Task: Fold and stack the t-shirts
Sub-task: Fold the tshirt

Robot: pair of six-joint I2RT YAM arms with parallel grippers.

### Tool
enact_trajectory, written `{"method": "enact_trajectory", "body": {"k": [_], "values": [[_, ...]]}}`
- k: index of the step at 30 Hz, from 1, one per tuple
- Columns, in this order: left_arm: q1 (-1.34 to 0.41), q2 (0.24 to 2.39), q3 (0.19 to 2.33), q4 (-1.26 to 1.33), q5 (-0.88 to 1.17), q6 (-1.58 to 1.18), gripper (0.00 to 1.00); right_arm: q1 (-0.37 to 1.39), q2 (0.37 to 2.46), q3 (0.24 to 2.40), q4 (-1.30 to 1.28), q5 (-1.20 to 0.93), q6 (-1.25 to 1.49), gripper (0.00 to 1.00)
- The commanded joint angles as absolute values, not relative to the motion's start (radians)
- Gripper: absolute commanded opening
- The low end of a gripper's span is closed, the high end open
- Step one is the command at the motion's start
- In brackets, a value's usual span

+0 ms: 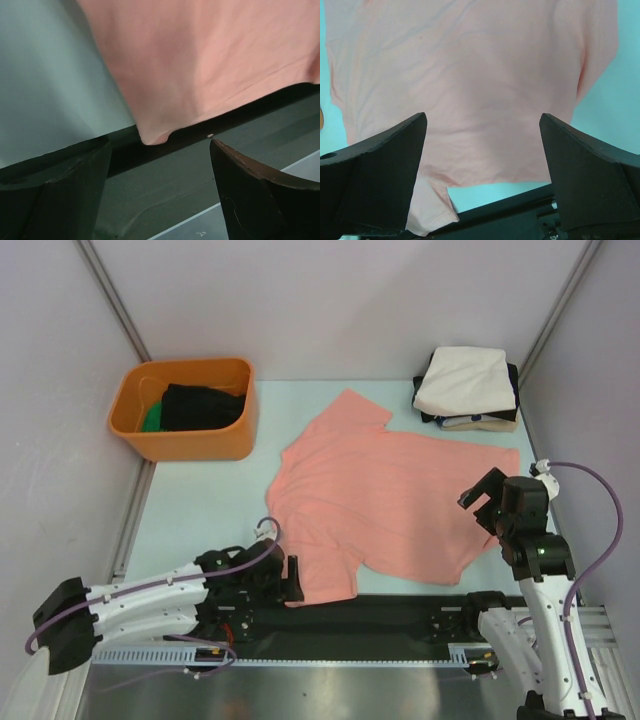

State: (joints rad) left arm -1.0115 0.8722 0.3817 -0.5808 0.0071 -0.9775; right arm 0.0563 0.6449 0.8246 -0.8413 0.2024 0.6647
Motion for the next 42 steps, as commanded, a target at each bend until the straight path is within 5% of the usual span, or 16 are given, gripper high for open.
{"method": "enact_trajectory", "body": {"k": [1,7,13,14,15,24,31,40,42], "values": [[-1.081,0.864,0.272,-0.416,0.057,-1.146,0.85,0.052,0.658,0.848,-0.882,0.200,0.690,1.00],[-1.100,0.888,0.256,-0.341,0.003,-1.174,0.69,0.052,0.641,0.848,-0.893,0.199,0.689,1.00],[-1.100,0.983,0.383,-0.314,-0.138,-1.105,0.29,0.052,0.652,0.845,-0.885,0.196,0.684,1.00],[-1.098,0.998,0.423,-0.359,-0.159,-1.089,0.05,0.052,0.658,0.845,-0.885,0.195,0.683,1.00],[-1.097,1.023,0.464,-0.383,-0.204,-1.056,0.00,0.052,0.660,0.847,-0.887,0.195,0.683,1.00],[-0.709,1.190,0.897,-0.391,-0.068,-0.746,0.00,0.084,0.797,0.732,-0.822,0.039,0.758,1.00],[-0.462,1.604,1.341,-0.396,0.049,-0.669,0.00,0.212,0.906,0.706,-0.749,0.077,0.798,1.00],[-0.394,2.190,1.924,-0.601,0.138,-0.615,0.01,0.225,0.908,0.833,-0.799,0.215,0.758,1.00],[-0.394,2.258,2.017,-0.661,0.147,-0.592,0.19,0.225,0.907,0.853,-0.813,0.224,0.746,1.00]]}}
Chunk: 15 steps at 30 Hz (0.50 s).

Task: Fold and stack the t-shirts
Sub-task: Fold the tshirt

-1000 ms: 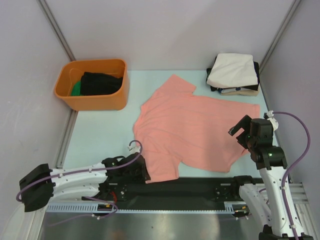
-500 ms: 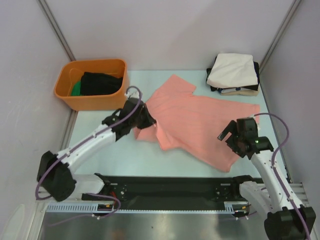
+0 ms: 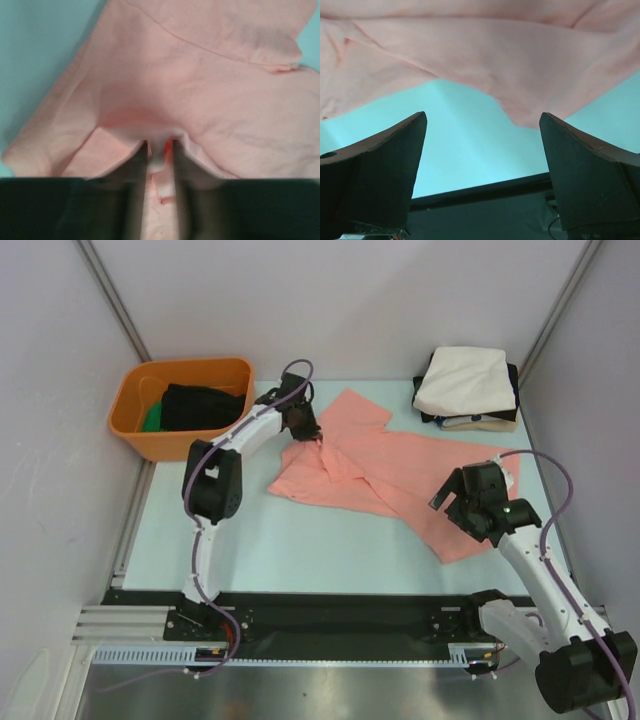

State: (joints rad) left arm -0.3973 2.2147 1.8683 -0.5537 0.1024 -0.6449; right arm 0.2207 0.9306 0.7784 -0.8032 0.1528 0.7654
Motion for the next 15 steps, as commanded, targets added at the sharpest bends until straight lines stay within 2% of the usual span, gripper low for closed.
{"method": "enact_trajectory", "body": {"k": [1,3,4,5,9,10,11,15], "values": [[-0.394,2.267,2.026,-0.687,0.153,-0.589,0.38,0.225,0.911,0.862,-0.818,0.224,0.744,1.00],[-0.394,2.255,2.019,-0.696,0.149,-0.577,0.56,0.233,0.930,0.851,-0.833,0.196,0.750,1.00],[-0.394,2.212,1.972,-0.677,0.143,-0.574,0.78,0.254,0.933,0.839,-0.833,0.189,0.761,1.00],[-0.394,2.173,1.936,-0.664,0.135,-0.572,0.83,0.276,0.934,0.804,-0.828,0.189,0.770,1.00],[-0.394,1.915,1.679,-0.572,0.052,-0.564,0.97,0.382,0.949,0.706,-0.778,0.225,0.839,1.00],[-0.394,1.852,1.557,-0.531,0.035,-0.566,1.00,0.393,0.962,0.692,-0.764,0.219,0.854,1.00],[-0.394,1.757,1.499,-0.513,0.011,-0.574,1.00,0.403,0.972,0.681,-0.735,0.210,0.861,1.00],[-0.393,1.597,1.257,-0.463,-0.028,-0.591,1.00,0.408,1.034,0.663,-0.680,0.215,0.853,1.00]]}}
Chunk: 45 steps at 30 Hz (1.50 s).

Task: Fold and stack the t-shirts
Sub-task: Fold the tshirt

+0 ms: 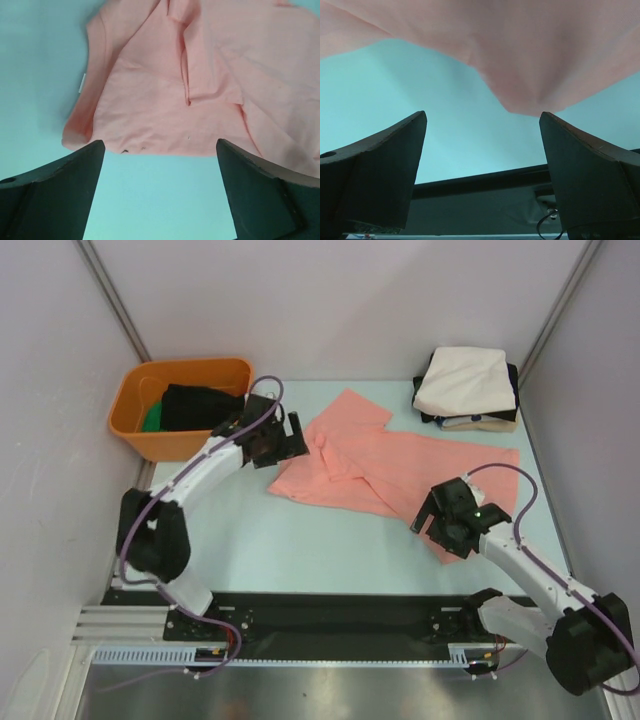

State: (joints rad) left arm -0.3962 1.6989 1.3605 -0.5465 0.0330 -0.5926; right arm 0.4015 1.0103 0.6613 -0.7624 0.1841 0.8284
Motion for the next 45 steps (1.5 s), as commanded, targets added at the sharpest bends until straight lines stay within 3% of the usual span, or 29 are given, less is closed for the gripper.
{"method": "enact_trajectory", "body": {"k": [1,5,15,17,18,19,20,22,23,26,27,33,38,40,42,44,45], "values": [[-0.393,1.580,1.177,-0.431,-0.026,-0.594,1.00,0.405,1.061,0.672,-0.670,0.225,0.836,1.00],[-0.385,1.577,1.071,-0.361,-0.023,-0.611,1.00,0.351,1.150,0.703,-0.600,0.203,0.781,1.00],[-0.370,1.781,1.109,-0.324,-0.029,-0.638,0.99,0.207,1.371,0.759,-0.486,0.183,0.704,1.00],[-0.362,1.813,1.123,-0.314,-0.015,-0.635,0.69,0.201,1.411,0.767,-0.462,0.190,0.696,1.00],[-0.361,1.815,1.126,-0.314,-0.017,-0.632,0.51,0.202,1.455,0.779,-0.451,0.186,0.690,0.95],[-0.357,1.813,1.132,-0.325,-0.018,-0.626,0.09,0.202,1.477,0.784,-0.425,0.173,0.675,0.89],[-0.356,1.798,1.135,-0.334,-0.034,-0.621,0.00,0.209,1.498,0.790,-0.414,0.152,0.672,0.78],[-0.348,1.767,1.121,-0.354,-0.049,-0.617,0.00,0.221,1.558,0.811,-0.394,0.141,0.652,0.58],[-0.342,1.717,1.111,-0.362,-0.057,-0.614,0.00,0.232,1.577,0.821,-0.391,0.155,0.649,0.32],[-0.304,1.613,1.028,-0.385,-0.080,-0.611,0.00,0.245,1.647,0.873,-0.390,0.155,0.627,0.01],[-0.273,1.536,1.000,-0.387,-0.083,-0.609,0.00,0.250,1.666,0.893,-0.391,0.155,0.620,0.00],[-0.147,1.277,0.780,-0.465,-0.072,-0.594,0.00,0.310,1.816,1.081,-0.432,0.147,0.554,0.00],[-0.146,1.054,0.660,-0.511,-0.043,-0.650,0.00,0.368,1.890,1.212,-0.486,0.143,0.480,0.00],[-0.147,1.013,0.615,-0.515,-0.008,-0.663,0.12,0.364,1.876,1.207,-0.520,0.191,0.460,0.02],[-0.149,0.970,0.569,-0.490,0.069,-0.666,0.41,0.336,1.827,1.175,-0.538,0.213,0.443,0.39],[-0.153,0.963,0.555,-0.483,0.074,-0.652,0.53,0.308,1.771,1.151,-0.572,0.261,0.430,0.87],[-0.158,0.969,0.563,-0.476,0.084,-0.647,0.59,0.307,1.703,1.123,-0.583,0.290,0.428,0.92]]}}
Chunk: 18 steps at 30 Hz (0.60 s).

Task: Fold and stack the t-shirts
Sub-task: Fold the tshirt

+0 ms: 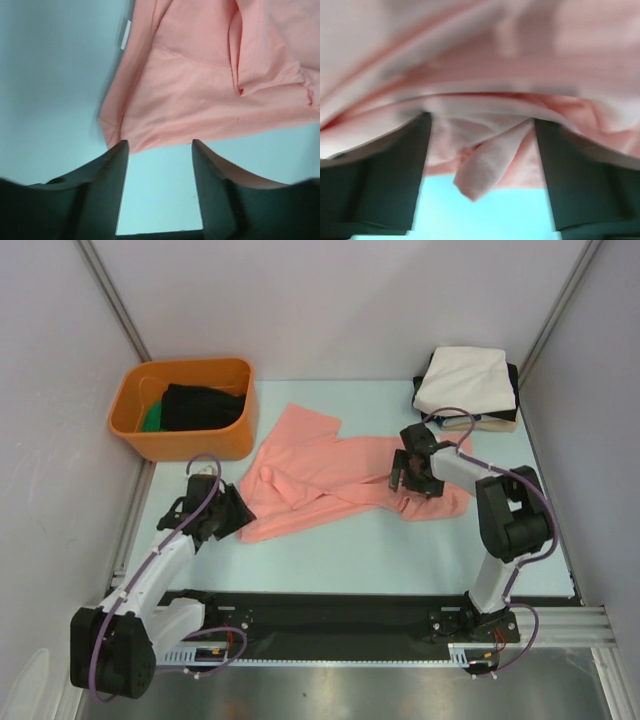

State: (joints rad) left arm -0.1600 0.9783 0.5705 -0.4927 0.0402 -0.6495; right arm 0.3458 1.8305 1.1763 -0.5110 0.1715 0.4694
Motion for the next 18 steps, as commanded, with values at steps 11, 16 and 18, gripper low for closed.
{"method": "enact_trajectory", "body": {"k": [11,16,18], "values": [[-0.163,1.068,0.850,-0.657,0.087,-0.348,0.77,0.457,1.382,0.856,-0.608,0.282,0.531,0.78],[-0.161,1.074,0.821,-0.597,0.187,-0.331,0.77,0.515,1.480,0.845,-0.543,0.271,0.534,0.75],[-0.161,1.078,0.824,-0.601,0.186,-0.328,0.77,0.518,1.529,0.853,-0.531,0.278,0.531,0.74]]}}
